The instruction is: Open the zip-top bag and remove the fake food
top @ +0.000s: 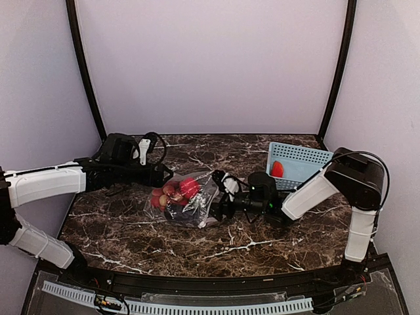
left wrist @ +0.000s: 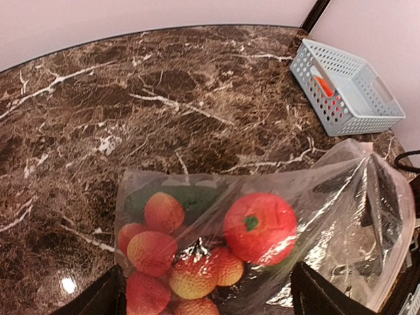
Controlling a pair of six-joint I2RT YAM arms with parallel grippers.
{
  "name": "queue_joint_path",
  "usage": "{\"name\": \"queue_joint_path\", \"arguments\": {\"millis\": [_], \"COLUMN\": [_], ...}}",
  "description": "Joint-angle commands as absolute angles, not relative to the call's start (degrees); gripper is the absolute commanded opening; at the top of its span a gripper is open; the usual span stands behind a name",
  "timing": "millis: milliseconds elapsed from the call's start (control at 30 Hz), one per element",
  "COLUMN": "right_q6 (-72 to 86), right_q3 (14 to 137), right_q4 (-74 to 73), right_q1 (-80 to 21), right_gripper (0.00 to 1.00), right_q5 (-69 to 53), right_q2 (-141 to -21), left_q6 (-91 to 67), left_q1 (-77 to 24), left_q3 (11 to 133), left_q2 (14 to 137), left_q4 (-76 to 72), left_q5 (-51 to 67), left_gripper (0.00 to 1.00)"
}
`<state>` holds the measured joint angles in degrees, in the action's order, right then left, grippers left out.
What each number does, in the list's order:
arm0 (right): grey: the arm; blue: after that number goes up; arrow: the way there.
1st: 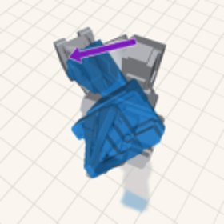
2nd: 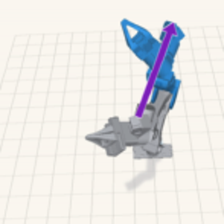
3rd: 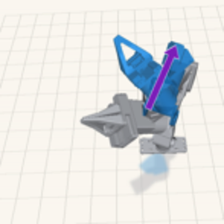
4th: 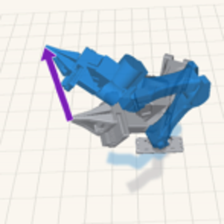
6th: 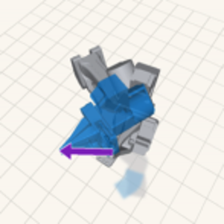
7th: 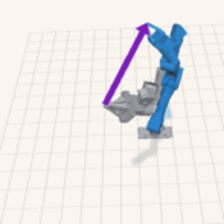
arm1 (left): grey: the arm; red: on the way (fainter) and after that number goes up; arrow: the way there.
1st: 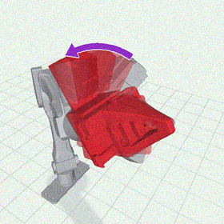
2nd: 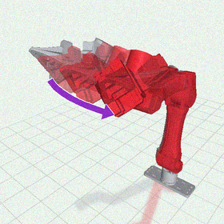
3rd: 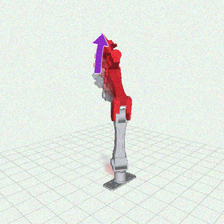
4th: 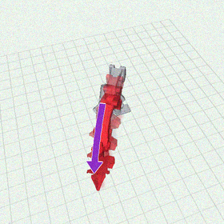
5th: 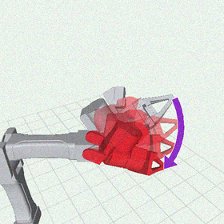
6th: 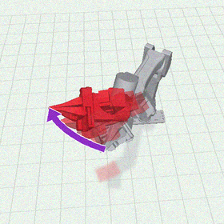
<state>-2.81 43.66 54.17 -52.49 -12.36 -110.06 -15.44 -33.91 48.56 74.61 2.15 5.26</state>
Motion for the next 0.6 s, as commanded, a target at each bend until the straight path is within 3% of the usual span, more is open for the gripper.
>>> {"name": "queue_joint_path", "arguments": {"millis": [0, 267, 467, 567], "right_q6": [-3.7, -4.3, -5.3, -5.4], "right_q3": [48.5, 52.1, 54.1, 54.9], "right_q4": [48.5, 46.3, 46.4, 46.7], "right_q1": [-52.6, -51.3, -51.1, -51.0], "right_gripper": [0.91, 0.95, 0.93, 0.92], "right_q5": [-13.3, -17.0, -21.3, -21.8], "right_q2": [-111.4, -113.0, -114.6, -115.4], "left_q6": [-17.4, -18.4, -17.5, -17.3], "left_q1": [-31.4, -27.9, -27.9, -28.1], "left_q3": [47.7, 50.8, 52.4, 52.8], "left_q2": [76.6, 83.2, 88.6, 90.6], "left_q4": [7.1, 8.2, 5.6, 4.6], "left_q5": [5.5, 8.8, 14.8, 17.8], "left_gripper": [0.9, 0.96, 0.86, 0.76]}}
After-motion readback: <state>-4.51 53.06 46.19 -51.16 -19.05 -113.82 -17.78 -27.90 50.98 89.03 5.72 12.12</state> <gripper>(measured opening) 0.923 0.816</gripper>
